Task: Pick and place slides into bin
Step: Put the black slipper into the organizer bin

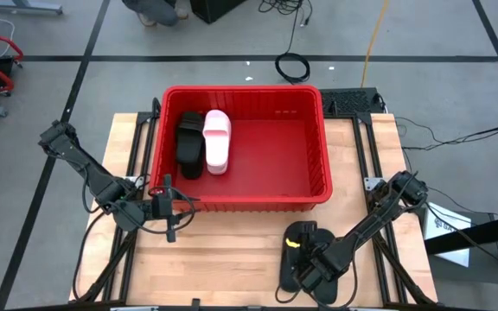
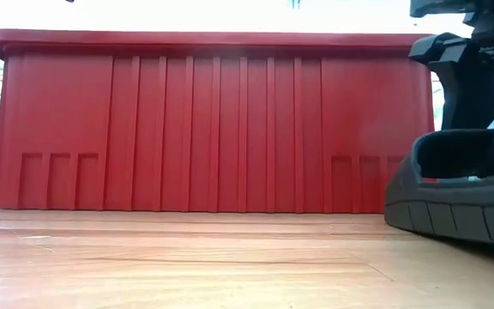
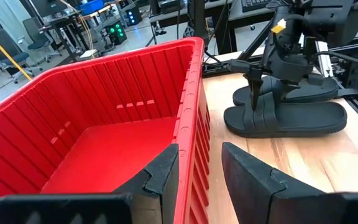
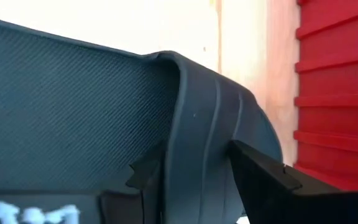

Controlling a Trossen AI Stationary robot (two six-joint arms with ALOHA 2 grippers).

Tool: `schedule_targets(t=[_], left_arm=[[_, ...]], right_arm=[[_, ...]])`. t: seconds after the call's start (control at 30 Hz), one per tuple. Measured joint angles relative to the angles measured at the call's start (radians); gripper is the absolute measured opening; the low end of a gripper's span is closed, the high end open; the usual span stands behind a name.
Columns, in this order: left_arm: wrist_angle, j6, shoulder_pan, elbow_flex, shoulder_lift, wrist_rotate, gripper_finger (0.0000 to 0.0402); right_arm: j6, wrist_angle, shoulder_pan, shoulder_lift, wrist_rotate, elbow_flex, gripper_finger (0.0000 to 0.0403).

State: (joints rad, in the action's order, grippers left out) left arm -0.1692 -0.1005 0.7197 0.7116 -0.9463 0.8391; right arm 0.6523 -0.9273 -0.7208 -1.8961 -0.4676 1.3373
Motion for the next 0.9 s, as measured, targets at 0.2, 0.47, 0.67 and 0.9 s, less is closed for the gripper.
schedule_targets(t=[0.2, 0.47, 0.67, 0.9], left_arm=[[0.0, -0.001, 0.0, 0.0, 0.0, 0.0, 0.0127], [0.0, -0.003, 0.0, 0.0, 0.0, 0.0, 0.0127], [0.0, -0.003, 0.0, 0.0, 0.0, 0.0, 0.0127], [0.0, -0.003, 0.0, 0.0, 0.0, 0.0, 0.0127]], right_arm=[[0.011, -0.001, 0.013, 0.0, -0.004, 0.0, 0.0151], [0.016, 0.003, 0.019, 0.0, -0.003, -0.001, 0.0058], [0.015, 0.007, 0.021, 0.0, 0.014, -0.002, 0.0008], [0.013, 0.01, 0.032, 0.0, 0.023, -0.001, 0.0005]])
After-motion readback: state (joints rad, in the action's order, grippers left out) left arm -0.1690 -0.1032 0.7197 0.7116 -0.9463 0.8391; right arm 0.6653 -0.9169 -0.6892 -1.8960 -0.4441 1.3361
